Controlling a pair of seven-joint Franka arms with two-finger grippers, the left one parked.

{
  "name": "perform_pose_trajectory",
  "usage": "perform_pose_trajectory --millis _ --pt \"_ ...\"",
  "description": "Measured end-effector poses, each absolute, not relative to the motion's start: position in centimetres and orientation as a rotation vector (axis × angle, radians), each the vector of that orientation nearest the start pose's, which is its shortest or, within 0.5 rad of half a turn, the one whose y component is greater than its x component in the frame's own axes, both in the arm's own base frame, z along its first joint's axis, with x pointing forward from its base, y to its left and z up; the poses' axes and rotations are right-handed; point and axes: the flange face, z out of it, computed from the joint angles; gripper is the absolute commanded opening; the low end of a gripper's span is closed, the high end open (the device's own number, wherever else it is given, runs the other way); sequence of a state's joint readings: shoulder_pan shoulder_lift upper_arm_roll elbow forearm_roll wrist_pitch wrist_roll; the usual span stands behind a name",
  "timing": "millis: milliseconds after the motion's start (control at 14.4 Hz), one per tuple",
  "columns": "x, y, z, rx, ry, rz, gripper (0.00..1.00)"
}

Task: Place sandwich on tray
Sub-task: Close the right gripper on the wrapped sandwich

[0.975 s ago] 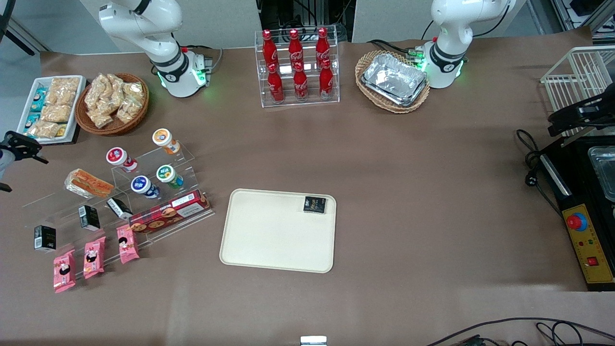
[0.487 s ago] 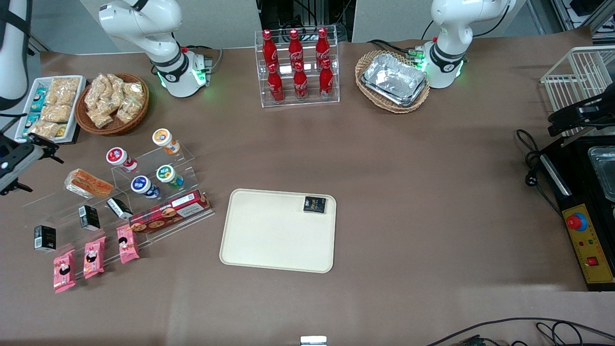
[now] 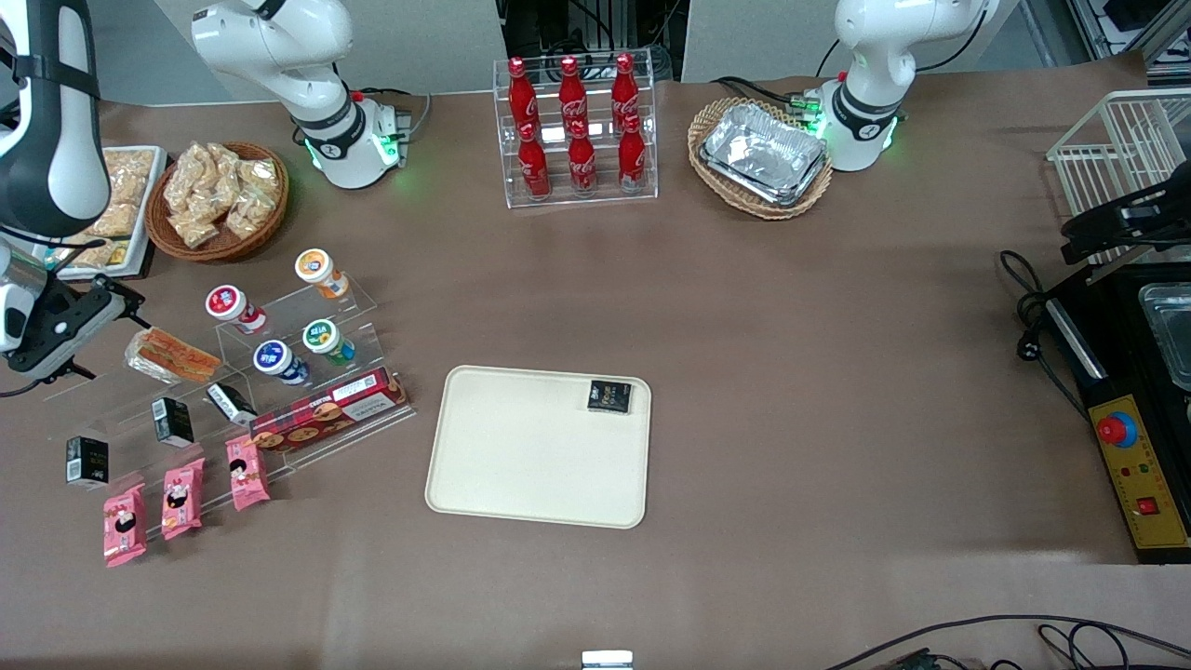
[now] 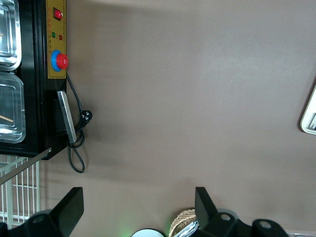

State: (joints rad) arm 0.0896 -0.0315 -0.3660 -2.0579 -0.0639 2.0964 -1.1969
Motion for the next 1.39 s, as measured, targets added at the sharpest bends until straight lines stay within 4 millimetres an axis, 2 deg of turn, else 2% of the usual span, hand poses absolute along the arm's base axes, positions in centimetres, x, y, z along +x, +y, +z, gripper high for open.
perform_pose_trajectory --millis 278,627,1044,1114,1253,1323,1392 --pt "51.9 -16.7 43.3 -2.866 -1.512 -0.07 1.0" --pt "51.1 -16.5 40.7 -2.876 -1.537 -0.114 1.0" --pt "50.7 -16.3 39.5 -2.88 -1.558 -0.143 1.0" --pt "50.7 -16.3 39.3 -2.88 -1.559 -0.142 0.89" --pt "50.8 -16.3 39.0 -2.88 -1.559 -0.138 0.5" --pt "50.8 -16.3 39.0 -2.881 -1.556 -0.137 0.34" --pt "50.8 -16.3 38.9 -2.882 -1.553 -0.137 0.28"
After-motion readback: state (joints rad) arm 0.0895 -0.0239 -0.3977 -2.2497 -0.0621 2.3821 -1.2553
